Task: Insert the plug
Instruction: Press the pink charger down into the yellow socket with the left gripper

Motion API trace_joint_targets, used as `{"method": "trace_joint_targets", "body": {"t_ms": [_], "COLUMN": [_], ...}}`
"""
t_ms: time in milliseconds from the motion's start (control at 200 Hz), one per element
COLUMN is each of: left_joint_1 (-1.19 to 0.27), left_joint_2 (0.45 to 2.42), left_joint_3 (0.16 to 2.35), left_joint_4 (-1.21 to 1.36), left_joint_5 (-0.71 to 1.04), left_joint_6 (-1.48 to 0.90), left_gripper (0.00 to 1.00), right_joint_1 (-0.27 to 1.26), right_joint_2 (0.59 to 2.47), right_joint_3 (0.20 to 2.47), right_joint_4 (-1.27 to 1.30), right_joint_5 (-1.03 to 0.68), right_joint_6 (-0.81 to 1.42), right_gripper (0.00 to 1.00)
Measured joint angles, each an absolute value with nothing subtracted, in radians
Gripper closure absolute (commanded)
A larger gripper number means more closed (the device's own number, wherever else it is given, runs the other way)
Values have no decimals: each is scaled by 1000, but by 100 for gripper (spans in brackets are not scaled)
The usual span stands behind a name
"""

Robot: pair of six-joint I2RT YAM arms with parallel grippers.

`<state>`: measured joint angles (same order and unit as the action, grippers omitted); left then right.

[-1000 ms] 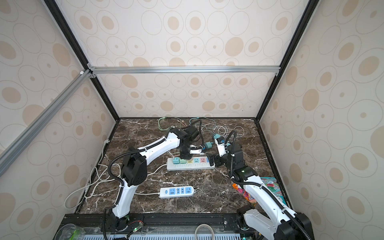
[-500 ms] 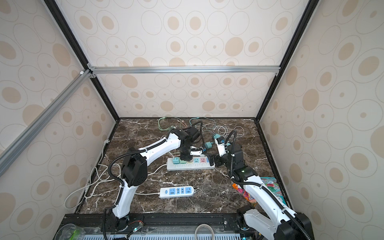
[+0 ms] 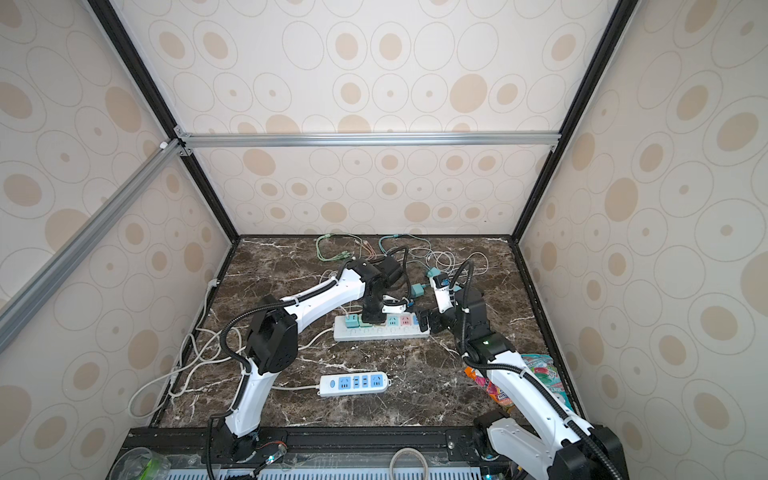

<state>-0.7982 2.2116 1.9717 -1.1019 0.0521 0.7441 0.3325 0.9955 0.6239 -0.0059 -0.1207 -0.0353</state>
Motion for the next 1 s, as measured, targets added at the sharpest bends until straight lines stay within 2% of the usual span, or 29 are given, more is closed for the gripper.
{"method": "trace_joint_targets", "body": {"t_ms": [460,795,855,950,995], "left_joint_1": [-786,-765,-765,-765,-765], "left_joint_2": [2282,2237,2235,2236,2245], "left_joint_3": [2055,1965,1963,1974,1988], "left_joint_4": [-1146,-1061,-1059,-1066,-1071], "left_joint_5": [74,99,99,99,92], "left_joint_6": [738,730,730,731,730], "left_gripper": [100,100,90,62,55], "right_joint_1": [332,332,332,332,332], "right_joint_2": [995,995,995,997,997], "right_joint_3": [624,624,624,624,624], "right_joint_4": [5,6,8,8,8], "right_joint_5": [-119,-113,-112,-108,-105], "right_joint_6": [-36,-38,-37,-31,-26], "right_gripper": [0,0,0,0,0]}}
